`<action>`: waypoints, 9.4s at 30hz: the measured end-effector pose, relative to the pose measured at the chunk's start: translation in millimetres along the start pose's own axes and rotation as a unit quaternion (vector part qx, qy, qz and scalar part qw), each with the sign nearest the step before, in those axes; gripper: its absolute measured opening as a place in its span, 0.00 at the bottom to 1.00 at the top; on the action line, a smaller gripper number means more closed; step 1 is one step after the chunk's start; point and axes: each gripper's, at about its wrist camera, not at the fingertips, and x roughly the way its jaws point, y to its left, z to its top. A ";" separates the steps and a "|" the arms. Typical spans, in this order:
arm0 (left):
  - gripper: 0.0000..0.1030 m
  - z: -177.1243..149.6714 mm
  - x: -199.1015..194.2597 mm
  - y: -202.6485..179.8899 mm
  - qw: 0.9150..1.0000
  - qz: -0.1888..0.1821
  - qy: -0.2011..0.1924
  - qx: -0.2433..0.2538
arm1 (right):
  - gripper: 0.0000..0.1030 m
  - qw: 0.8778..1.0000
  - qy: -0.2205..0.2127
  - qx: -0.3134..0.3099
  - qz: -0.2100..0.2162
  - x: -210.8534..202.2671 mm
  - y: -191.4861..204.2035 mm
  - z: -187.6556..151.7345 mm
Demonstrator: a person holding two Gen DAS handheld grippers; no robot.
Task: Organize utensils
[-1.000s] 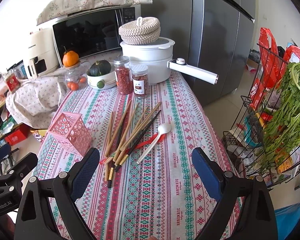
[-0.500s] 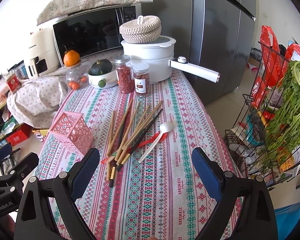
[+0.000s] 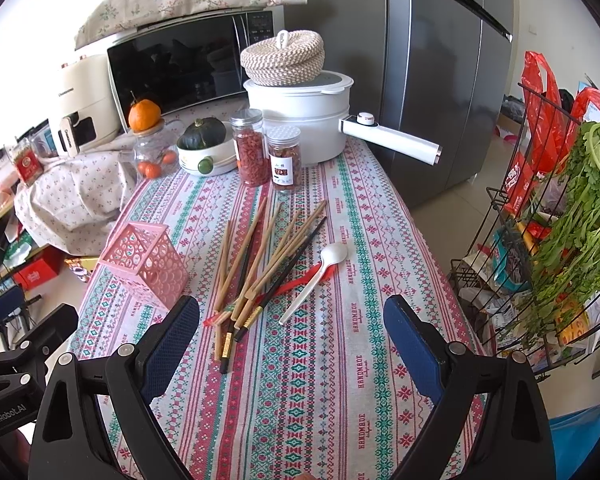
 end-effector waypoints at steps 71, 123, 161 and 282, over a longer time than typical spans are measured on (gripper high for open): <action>0.12 77.7 212.8 -100.2 0.955 -0.056 0.277 0.087 | 0.99 0.970 0.216 0.095 0.066 168.7 -100.3 44.6; 0.05 80.8 50.6 -12.5 0.985 -0.166 0.017 0.040 | 0.37 0.966 0.229 0.116 -0.011 260.3 -69.1 54.9; 0.44 75.7 67.4 86.9 0.990 -0.107 0.067 -0.062 | 0.34 0.980 -0.020 0.094 0.176 82.4 19.8 95.7; 0.99 24.6 65.8 110.7 0.994 -0.050 0.082 -0.056 | 0.62 0.985 -0.101 -0.015 0.142 80.1 107.5 75.6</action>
